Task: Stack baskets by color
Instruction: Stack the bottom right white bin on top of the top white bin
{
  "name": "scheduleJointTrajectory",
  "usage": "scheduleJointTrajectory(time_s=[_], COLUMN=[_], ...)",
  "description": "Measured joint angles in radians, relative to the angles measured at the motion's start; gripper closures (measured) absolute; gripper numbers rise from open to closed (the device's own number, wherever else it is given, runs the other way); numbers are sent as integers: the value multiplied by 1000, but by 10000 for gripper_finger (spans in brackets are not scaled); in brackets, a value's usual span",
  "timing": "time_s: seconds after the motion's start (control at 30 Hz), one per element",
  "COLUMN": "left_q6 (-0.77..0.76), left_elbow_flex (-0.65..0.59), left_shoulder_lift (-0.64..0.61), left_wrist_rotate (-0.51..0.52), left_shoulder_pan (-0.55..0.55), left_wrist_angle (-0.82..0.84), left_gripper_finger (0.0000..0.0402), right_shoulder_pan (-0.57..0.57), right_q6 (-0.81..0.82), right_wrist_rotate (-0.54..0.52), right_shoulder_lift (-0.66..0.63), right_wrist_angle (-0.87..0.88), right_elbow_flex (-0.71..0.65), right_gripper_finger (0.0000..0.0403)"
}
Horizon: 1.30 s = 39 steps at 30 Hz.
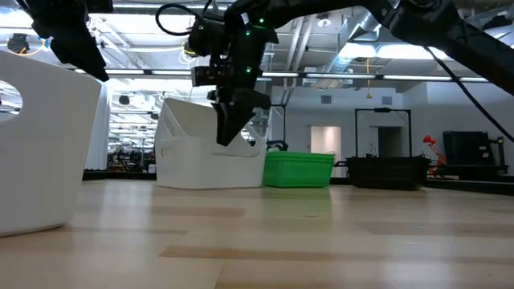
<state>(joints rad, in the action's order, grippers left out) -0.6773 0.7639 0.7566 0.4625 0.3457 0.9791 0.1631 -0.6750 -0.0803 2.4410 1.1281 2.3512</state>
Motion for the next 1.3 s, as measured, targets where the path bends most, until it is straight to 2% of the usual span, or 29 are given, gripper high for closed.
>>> scheduleJointTrajectory(time_s=[0.23, 0.77, 0.93, 1.3], left_q6=[-6, -19, -23, -14], left_elbow_flex=[0, 0, 0, 0], left_shoulder_lift=[0, 0, 0, 0], left_wrist_rotate=[1, -2, -3, 5], left_shoulder_pan=[0, 0, 0, 0], left_wrist_angle=[0, 0, 0, 5], left_gripper_finger=[148, 148, 148, 148], right_shoulder_pan=[-7, -7, -6, -16], right_q6=[-6, -3, 20, 17], right_wrist_rotate=[-5, -31, -76, -158], right_shoulder_lift=[0, 1, 23, -125], right_wrist_angle=[3, -27, -42, -180], right_elbow_flex=[0, 0, 1, 3], right_gripper_finger=[257, 269, 272, 282])
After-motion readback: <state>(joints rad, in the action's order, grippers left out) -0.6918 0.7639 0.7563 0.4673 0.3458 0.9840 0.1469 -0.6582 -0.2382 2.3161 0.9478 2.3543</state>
